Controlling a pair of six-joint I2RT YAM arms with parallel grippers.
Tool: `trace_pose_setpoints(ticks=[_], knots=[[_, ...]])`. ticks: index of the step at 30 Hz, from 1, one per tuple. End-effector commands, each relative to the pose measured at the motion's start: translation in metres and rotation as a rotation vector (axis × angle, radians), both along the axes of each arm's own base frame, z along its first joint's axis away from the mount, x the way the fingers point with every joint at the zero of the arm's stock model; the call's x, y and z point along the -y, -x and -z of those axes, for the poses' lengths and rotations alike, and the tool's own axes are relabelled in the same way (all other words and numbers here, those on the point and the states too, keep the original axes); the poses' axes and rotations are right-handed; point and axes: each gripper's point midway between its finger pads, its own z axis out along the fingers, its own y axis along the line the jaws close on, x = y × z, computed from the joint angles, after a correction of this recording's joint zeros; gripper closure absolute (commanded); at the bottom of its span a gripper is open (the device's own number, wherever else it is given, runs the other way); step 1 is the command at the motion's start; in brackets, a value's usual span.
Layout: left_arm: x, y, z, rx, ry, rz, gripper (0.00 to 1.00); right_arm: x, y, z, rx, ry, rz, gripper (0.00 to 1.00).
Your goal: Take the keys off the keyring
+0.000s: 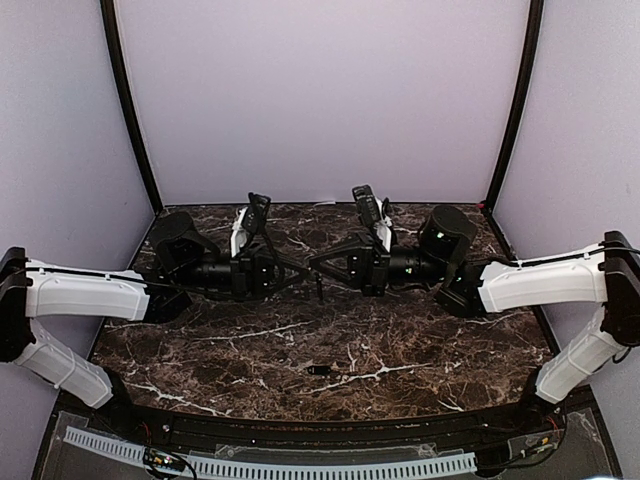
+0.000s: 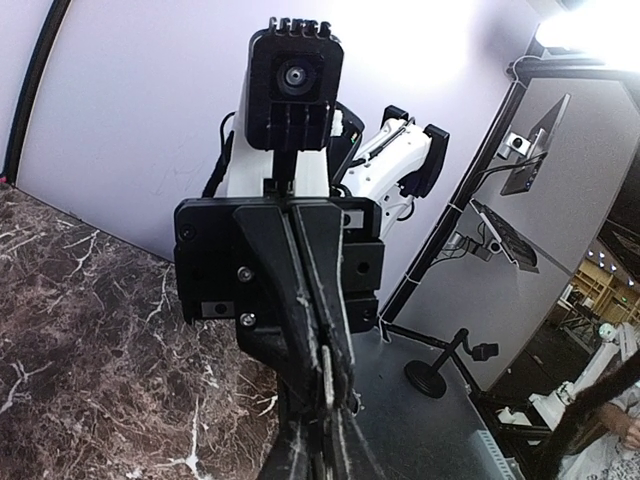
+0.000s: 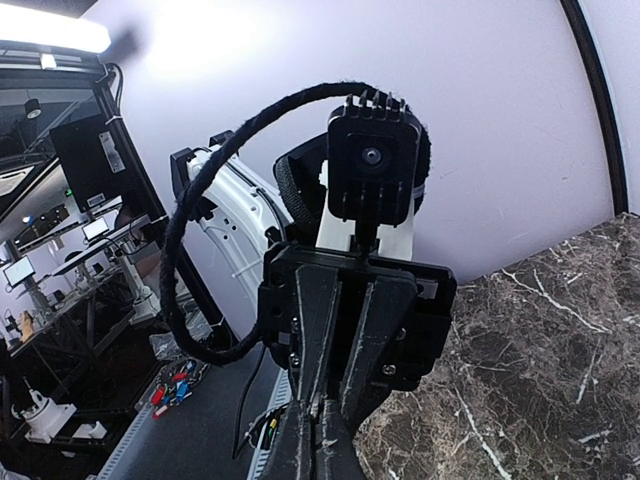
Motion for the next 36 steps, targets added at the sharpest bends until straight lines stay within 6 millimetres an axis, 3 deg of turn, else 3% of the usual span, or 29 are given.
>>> trace_pose_setpoints(ticks=[1,3,7,12,15,24,36], knots=[[0.002,0.004,-0.019,0.039,0.064,0.027,0.94,-0.001,0.007,-0.014,0.035,-0.028,-0.009,1.00],[0.003,0.005,-0.020,0.040,0.070,0.036,1.00,-0.001,0.007,-0.014,0.035,-0.030,-0.005,1.00],[0.002,0.007,-0.021,0.033,0.079,0.045,1.00,0.004,0.008,-0.014,0.049,-0.033,0.013,0.98],[0.002,-0.001,-0.017,0.002,0.033,-0.007,1.00,0.020,0.007,-0.015,0.095,-0.053,0.087,0.46],[0.002,-0.010,-0.018,-0.025,0.007,-0.059,1.00,0.031,0.009,-0.012,0.132,-0.060,0.120,0.35],[0.006,-0.012,-0.023,-0.070,-0.015,-0.044,1.00,0.033,0.010,0.019,0.244,0.007,0.180,0.32],[0.016,0.001,-0.026,-0.097,-0.034,0.096,1.00,0.017,-0.001,0.030,0.364,0.035,0.185,0.32]])
